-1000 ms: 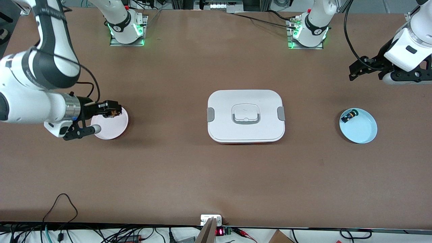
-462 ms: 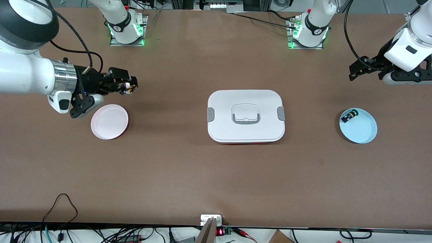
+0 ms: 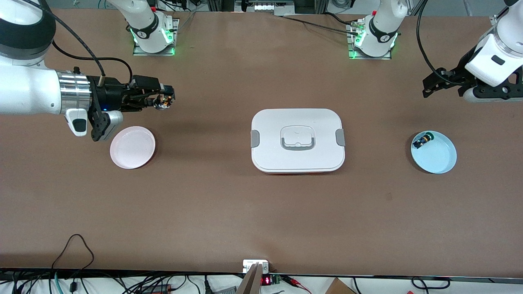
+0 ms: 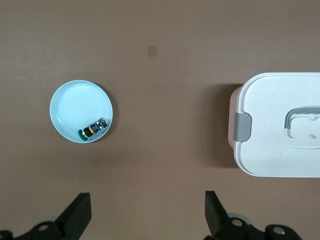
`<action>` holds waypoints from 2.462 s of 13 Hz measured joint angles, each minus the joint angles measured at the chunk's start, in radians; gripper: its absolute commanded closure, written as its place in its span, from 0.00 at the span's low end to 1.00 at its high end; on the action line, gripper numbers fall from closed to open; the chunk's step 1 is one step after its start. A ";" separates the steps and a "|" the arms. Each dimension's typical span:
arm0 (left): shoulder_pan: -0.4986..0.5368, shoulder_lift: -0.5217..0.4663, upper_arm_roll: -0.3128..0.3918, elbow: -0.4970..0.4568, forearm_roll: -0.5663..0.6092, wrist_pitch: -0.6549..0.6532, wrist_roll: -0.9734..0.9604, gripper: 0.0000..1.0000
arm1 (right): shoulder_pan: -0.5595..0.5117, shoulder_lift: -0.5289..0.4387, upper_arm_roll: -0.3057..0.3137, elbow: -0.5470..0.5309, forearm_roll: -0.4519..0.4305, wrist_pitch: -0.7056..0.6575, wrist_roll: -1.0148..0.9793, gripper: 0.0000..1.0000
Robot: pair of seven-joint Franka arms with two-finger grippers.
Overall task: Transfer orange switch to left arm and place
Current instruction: 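Carry the switch over the box while the left gripper reaches toward it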
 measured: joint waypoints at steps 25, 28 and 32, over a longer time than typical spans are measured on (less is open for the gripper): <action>0.005 0.078 0.001 0.000 -0.495 -0.163 0.000 0.00 | 0.252 0.051 0.012 -0.073 0.343 0.295 -1.167 0.93; 0.031 0.126 0.003 -0.001 -0.725 -0.213 0.006 0.00 | 0.322 0.053 0.013 -0.124 0.508 0.397 -1.365 0.93; 0.049 0.158 0.004 -0.025 -0.932 -0.208 0.142 0.00 | 0.406 0.071 0.014 -0.178 0.688 0.516 -1.512 0.93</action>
